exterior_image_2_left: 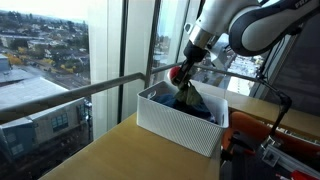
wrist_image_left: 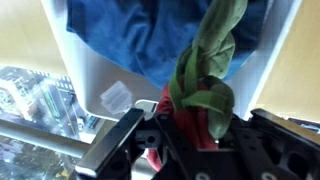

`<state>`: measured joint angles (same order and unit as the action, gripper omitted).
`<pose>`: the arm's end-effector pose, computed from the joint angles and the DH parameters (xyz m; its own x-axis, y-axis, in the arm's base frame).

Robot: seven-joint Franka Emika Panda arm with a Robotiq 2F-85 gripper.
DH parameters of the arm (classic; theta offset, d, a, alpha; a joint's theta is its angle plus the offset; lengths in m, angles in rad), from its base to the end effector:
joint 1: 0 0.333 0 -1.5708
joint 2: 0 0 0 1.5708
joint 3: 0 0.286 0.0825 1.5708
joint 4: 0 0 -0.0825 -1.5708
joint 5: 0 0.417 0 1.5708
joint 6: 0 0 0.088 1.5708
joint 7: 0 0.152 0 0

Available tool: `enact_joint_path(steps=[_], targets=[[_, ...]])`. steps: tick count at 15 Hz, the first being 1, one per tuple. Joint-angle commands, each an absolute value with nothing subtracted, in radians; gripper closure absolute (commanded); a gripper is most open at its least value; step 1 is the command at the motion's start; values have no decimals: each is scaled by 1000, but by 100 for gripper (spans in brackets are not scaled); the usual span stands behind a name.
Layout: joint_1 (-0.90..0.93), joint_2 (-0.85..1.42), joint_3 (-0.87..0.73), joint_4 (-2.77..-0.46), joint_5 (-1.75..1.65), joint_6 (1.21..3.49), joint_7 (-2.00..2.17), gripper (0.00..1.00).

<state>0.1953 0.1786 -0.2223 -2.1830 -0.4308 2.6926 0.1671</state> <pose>0.6159 -0.0123 0.2479 0.9281 0.2102 0.3074 0.1217 -0.9513 0.2831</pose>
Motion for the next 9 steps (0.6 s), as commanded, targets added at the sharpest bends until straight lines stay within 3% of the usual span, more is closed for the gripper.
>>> enact_joint_path(steps=[1, 9], targets=[[127, 161, -195, -2232, -495, 2686, 212, 95], [129, 342, -200, -2331, -517, 2787, 298, 95]])
